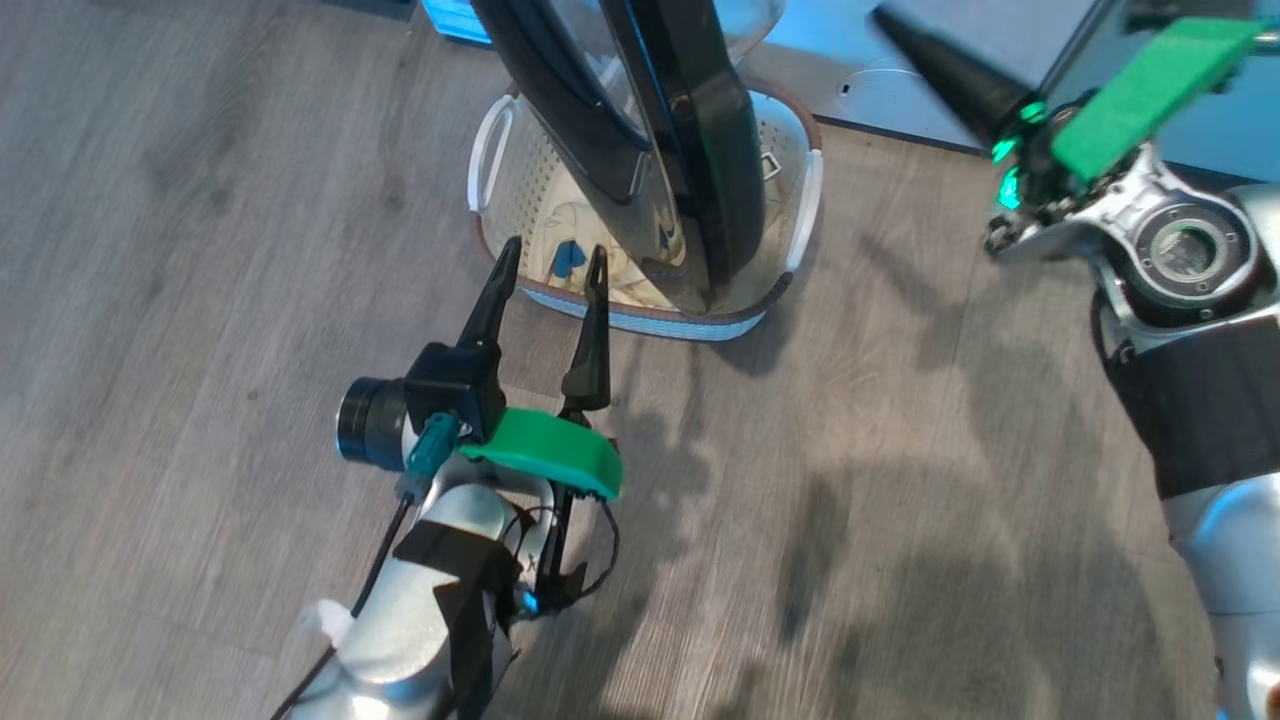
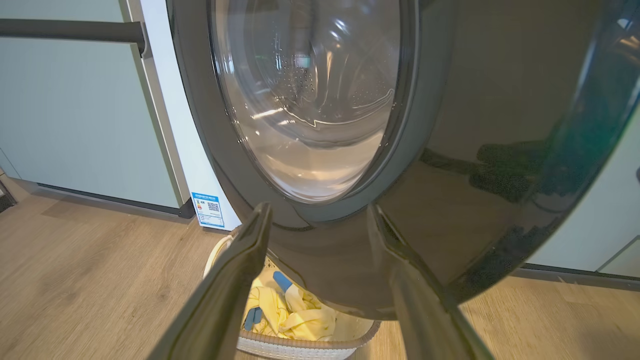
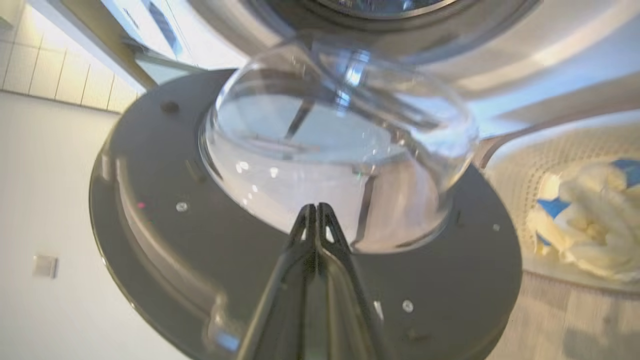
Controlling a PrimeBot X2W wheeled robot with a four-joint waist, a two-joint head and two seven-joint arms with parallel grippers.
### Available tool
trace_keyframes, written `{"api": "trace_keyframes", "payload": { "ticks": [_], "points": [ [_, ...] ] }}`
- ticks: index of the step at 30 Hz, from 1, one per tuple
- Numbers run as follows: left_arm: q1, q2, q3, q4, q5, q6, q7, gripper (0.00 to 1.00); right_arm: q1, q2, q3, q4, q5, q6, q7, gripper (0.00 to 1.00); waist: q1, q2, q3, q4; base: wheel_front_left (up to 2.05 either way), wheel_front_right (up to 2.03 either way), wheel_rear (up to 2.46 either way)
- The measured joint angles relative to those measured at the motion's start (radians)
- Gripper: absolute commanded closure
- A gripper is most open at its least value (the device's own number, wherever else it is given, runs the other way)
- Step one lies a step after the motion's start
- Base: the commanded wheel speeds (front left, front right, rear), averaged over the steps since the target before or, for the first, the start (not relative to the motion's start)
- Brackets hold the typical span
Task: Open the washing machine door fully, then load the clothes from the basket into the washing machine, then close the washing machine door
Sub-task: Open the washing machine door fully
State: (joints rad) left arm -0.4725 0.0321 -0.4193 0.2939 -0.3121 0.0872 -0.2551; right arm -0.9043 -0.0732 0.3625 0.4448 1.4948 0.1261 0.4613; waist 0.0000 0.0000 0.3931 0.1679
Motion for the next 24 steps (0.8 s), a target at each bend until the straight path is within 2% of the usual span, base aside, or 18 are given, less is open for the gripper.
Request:
{"api": "trace_keyframes", "payload": {
  "ticks": [3, 5, 6, 7, 10, 17, 21, 22, 24],
  "points": [
    [0.007, 0.0, 0.005, 0.01, 0.0, 0.0, 0.0, 0.0, 0.016, -0.001, -0.047, -0.01, -0.041, 0.0, -0.1, 0.98, 0.0, 0.0, -0.007, -0.01, 0.0, 0.0, 0.0],
    [0.007, 0.0, 0.012, 0.019, 0.0, -0.005, 0.0, 0.0, 0.043, -0.011, -0.072, -0.035, -0.076, 0.0, -0.162, 0.21, 0.0, 0.0, -0.014, -0.016, 0.0, 0.0, 0.0],
    [0.007, 0.001, 0.016, 0.023, 0.0, -0.008, 0.0, 0.0, 0.06, -0.013, -0.093, -0.046, -0.075, 0.0, -0.185, 0.04, 0.0, 0.0, -0.018, -0.019, 0.0, 0.0, 0.0],
    [0.008, 0.0, 0.019, 0.026, 0.0, -0.008, 0.0, 0.0, 0.079, -0.023, -0.101, -0.06, -0.085, 0.0, -0.207, 0.0, 0.0, 0.0, -0.022, -0.022, 0.0, 0.0, 0.0],
    [0.011, 0.001, 0.028, 0.033, 0.003, -0.008, 0.0, 0.0, 0.136, -0.049, -0.124, -0.096, -0.142, 0.0, -0.289, 0.0, 0.0, 0.0, -0.036, -0.033, 0.0, 0.0, 0.0],
    [0.033, 0.001, 0.045, 0.058, 0.013, -0.023, 0.0, 0.0, 0.254, -0.116, -0.16, -0.128, -0.355, 0.0, -0.506, 0.0, -0.0001, 0.0, -0.073, -0.06, 0.0, 0.0, 0.0],
    [0.041, 0.001, 0.06, 0.068, 0.013, -0.027, 0.0, 0.0, 0.317, -0.156, -0.18, -0.124, -0.532, 0.0, -0.646, 0.0, -0.0001, 0.0, -0.098, -0.071, 0.0, 0.0, 0.0],
    [0.041, 0.001, 0.06, 0.068, 0.013, -0.027, 0.0, 0.0, 0.317, -0.156, -0.18, -0.124, -0.532, 0.0, -0.646, 0.0, -0.0001, 0.0, -0.098, -0.071, 0.0, 0.0, 0.0],
    [0.05, 0.001, 0.062, 0.072, 0.015, -0.034, 0.0, 0.0, 0.348, -0.168, -0.196, -0.119, -0.619, 0.0, -0.679, 0.0, -0.0001, 0.0, -0.112, -0.076, 0.0, 0.0, 0.0]
  ]
}}
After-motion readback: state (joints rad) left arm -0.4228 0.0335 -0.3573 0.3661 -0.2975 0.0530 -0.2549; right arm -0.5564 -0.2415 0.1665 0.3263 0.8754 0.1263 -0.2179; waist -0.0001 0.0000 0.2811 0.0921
